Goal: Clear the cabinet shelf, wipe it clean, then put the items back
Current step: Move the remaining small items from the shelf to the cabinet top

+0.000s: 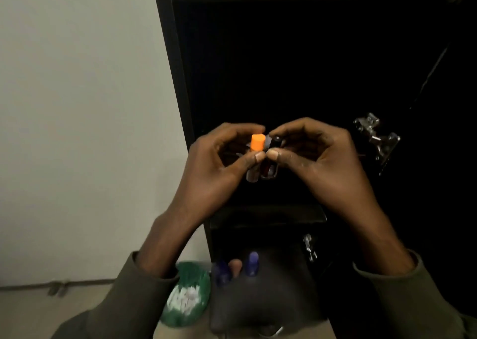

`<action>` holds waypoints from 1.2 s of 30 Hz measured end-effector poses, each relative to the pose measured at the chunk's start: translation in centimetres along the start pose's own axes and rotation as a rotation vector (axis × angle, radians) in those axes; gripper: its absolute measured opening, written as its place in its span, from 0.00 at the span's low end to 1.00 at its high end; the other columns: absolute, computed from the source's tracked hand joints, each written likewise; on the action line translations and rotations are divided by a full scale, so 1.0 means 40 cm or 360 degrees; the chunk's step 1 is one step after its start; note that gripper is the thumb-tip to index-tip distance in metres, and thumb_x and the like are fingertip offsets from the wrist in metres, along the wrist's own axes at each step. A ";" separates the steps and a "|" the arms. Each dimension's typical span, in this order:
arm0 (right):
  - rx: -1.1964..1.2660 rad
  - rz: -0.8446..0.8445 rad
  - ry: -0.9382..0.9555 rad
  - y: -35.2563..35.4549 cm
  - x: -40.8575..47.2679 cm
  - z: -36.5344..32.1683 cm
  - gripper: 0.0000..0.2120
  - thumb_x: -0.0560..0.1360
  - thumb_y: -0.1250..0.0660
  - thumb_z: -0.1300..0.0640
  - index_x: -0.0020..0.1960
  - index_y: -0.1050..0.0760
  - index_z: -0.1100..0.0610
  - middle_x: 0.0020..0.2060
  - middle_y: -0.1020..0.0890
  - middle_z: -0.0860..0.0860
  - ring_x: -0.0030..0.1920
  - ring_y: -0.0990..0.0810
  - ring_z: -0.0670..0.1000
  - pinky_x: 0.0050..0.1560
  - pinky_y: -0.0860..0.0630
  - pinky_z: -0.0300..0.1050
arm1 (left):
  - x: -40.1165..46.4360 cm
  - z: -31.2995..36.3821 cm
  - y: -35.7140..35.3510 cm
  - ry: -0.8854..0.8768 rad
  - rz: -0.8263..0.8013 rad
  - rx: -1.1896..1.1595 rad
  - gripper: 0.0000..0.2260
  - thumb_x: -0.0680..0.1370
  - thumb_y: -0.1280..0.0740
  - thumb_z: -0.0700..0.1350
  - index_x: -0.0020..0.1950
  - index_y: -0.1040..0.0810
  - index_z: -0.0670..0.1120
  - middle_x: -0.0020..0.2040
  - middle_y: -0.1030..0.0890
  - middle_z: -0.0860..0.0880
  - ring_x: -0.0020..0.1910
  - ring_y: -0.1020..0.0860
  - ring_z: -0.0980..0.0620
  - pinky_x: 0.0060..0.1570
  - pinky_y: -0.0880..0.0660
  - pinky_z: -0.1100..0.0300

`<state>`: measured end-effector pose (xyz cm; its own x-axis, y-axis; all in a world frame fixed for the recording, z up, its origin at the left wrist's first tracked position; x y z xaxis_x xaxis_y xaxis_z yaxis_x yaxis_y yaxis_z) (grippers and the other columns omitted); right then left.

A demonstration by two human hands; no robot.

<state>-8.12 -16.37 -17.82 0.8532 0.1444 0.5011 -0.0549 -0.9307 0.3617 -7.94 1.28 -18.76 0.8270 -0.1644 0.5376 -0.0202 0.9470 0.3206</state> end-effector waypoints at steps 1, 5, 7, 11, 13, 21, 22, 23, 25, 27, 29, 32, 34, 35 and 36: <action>0.0024 -0.0042 -0.0115 -0.025 -0.029 0.035 0.12 0.70 0.24 0.61 0.52 0.19 0.54 0.47 0.16 0.47 0.49 0.17 0.45 0.47 0.21 0.37 | -0.036 -0.039 -0.011 0.0077 -0.0020 -0.0005 0.16 0.74 0.27 0.39 0.61 0.20 0.46 0.56 0.18 0.51 0.55 0.19 0.53 0.55 0.21 0.57; 0.0076 -0.0166 -0.0475 -0.115 -0.139 0.174 0.12 0.69 0.24 0.64 0.49 0.18 0.52 0.43 0.16 0.47 0.44 0.16 0.42 0.43 0.20 0.37 | -0.176 -0.181 -0.059 0.0369 -0.0038 -0.0046 0.14 0.72 0.26 0.36 0.56 0.18 0.47 0.52 0.18 0.52 0.52 0.18 0.54 0.51 0.21 0.60; 0.0064 -0.0217 -0.0581 -0.157 -0.189 0.246 0.12 0.68 0.24 0.66 0.47 0.18 0.52 0.41 0.15 0.47 0.43 0.16 0.43 0.44 0.19 0.39 | -0.246 -0.257 -0.087 0.0516 -0.0084 -0.0025 0.14 0.72 0.27 0.33 0.53 0.18 0.48 0.50 0.18 0.53 0.50 0.18 0.55 0.49 0.21 0.61; -0.0029 -0.0321 -0.0742 -0.230 -0.291 0.394 0.13 0.67 0.23 0.66 0.45 0.19 0.51 0.39 0.16 0.47 0.42 0.16 0.43 0.43 0.20 0.37 | -0.363 -0.404 -0.128 0.0789 -0.0108 0.0086 0.14 0.69 0.27 0.31 0.48 0.18 0.48 0.45 0.17 0.53 0.45 0.18 0.58 0.44 0.23 0.68; -0.0063 -0.0352 -0.0804 -0.259 -0.334 0.463 0.13 0.67 0.23 0.67 0.45 0.19 0.52 0.38 0.15 0.48 0.40 0.15 0.44 0.43 0.19 0.40 | -0.404 -0.454 -0.142 0.0885 -0.0102 0.0154 0.12 0.69 0.27 0.33 0.46 0.19 0.49 0.44 0.17 0.54 0.43 0.19 0.59 0.42 0.23 0.69; -0.0420 -0.0298 -0.0940 -0.341 -0.449 0.602 0.03 0.72 0.29 0.61 0.41 0.17 0.57 0.36 0.15 0.49 0.36 0.22 0.41 0.42 0.30 0.32 | -0.580 -0.619 -0.187 0.1049 -0.0127 0.0461 0.04 0.74 0.33 0.51 0.48 0.23 0.55 0.45 0.19 0.57 0.44 0.21 0.59 0.43 0.21 0.56; -0.0490 -0.0376 -0.0926 -0.350 -0.462 0.621 0.04 0.73 0.31 0.59 0.42 0.17 0.56 0.38 0.15 0.49 0.37 0.22 0.43 0.43 0.28 0.35 | -0.600 -0.628 -0.198 0.1057 -0.0114 0.0493 0.04 0.74 0.33 0.49 0.48 0.23 0.55 0.44 0.20 0.57 0.43 0.21 0.58 0.42 0.22 0.57; -0.0509 -0.0513 -0.0978 -0.357 -0.476 0.638 0.04 0.73 0.32 0.58 0.45 0.17 0.55 0.39 0.15 0.49 0.39 0.22 0.44 0.46 0.25 0.39 | -0.617 -0.633 -0.209 0.1054 -0.0118 0.0520 0.05 0.74 0.33 0.47 0.48 0.23 0.54 0.43 0.20 0.57 0.41 0.21 0.57 0.42 0.24 0.60; -0.0607 -0.0681 -0.0946 -0.365 -0.501 0.669 0.03 0.72 0.29 0.58 0.45 0.17 0.54 0.40 0.15 0.48 0.40 0.22 0.42 0.48 0.22 0.40 | -0.638 -0.643 -0.229 0.1100 -0.0191 0.0535 0.07 0.75 0.31 0.45 0.52 0.20 0.51 0.44 0.20 0.57 0.43 0.20 0.57 0.42 0.28 0.68; -0.0710 -0.0702 -0.0837 -0.376 -0.520 0.702 0.02 0.70 0.26 0.59 0.42 0.18 0.54 0.38 0.16 0.48 0.38 0.25 0.37 0.45 0.26 0.29 | -0.645 -0.656 -0.243 0.1194 -0.0300 0.0527 0.09 0.76 0.30 0.46 0.56 0.20 0.50 0.45 0.19 0.57 0.44 0.20 0.58 0.42 0.32 0.74; -0.0752 -0.0800 -0.0911 -0.387 -0.531 0.725 0.03 0.69 0.26 0.59 0.42 0.18 0.52 0.38 0.15 0.48 0.38 0.24 0.38 0.41 0.35 0.21 | -0.640 -0.666 -0.249 0.1233 -0.0408 0.0588 0.08 0.76 0.30 0.47 0.54 0.20 0.52 0.44 0.19 0.57 0.43 0.20 0.57 0.40 0.33 0.74; -0.0764 -0.0959 -0.0935 -0.401 -0.530 0.733 0.04 0.73 0.31 0.57 0.45 0.19 0.50 0.42 0.16 0.46 0.43 0.19 0.43 0.41 0.36 0.24 | -0.637 -0.686 -0.257 0.1235 -0.0523 0.0643 0.05 0.77 0.33 0.47 0.52 0.20 0.54 0.46 0.18 0.57 0.43 0.22 0.59 0.39 0.35 0.75; -0.0742 -0.1031 -0.0892 -0.406 -0.525 0.733 0.06 0.75 0.33 0.56 0.49 0.19 0.49 0.46 0.15 0.46 0.46 0.19 0.44 0.45 0.32 0.31 | -0.639 -0.705 -0.261 0.1267 -0.0578 0.0659 0.06 0.77 0.35 0.50 0.52 0.21 0.55 0.48 0.18 0.57 0.45 0.22 0.59 0.42 0.31 0.73; -0.0734 -0.1052 -0.0893 -0.407 -0.525 0.728 0.07 0.75 0.34 0.56 0.51 0.19 0.49 0.47 0.15 0.46 0.47 0.18 0.45 0.46 0.32 0.34 | -0.642 -0.712 -0.263 0.1277 -0.0599 0.0663 0.07 0.77 0.37 0.51 0.52 0.20 0.55 0.48 0.17 0.56 0.45 0.21 0.57 0.44 0.27 0.68; -0.0726 -0.1068 -0.0898 -0.410 -0.527 0.737 0.07 0.75 0.34 0.55 0.51 0.19 0.50 0.48 0.15 0.46 0.48 0.18 0.45 0.47 0.32 0.34 | -0.643 -0.721 -0.266 0.1292 -0.0628 0.0665 0.08 0.77 0.37 0.52 0.51 0.20 0.55 0.48 0.17 0.55 0.46 0.20 0.55 0.46 0.25 0.63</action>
<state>-9.91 -14.06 -57.48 0.8963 0.3029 -0.3239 0.4370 -0.4784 0.7617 -12.80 3.38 -58.49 0.9477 -0.0603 -0.3134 0.2721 0.6660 0.6946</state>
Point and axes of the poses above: each hand's wrist, its own x-axis towards the middle knuckle, its own y-axis out of the back of the hand, z = x × y, the point moved 3 cm from there along x, towards the middle knuckle
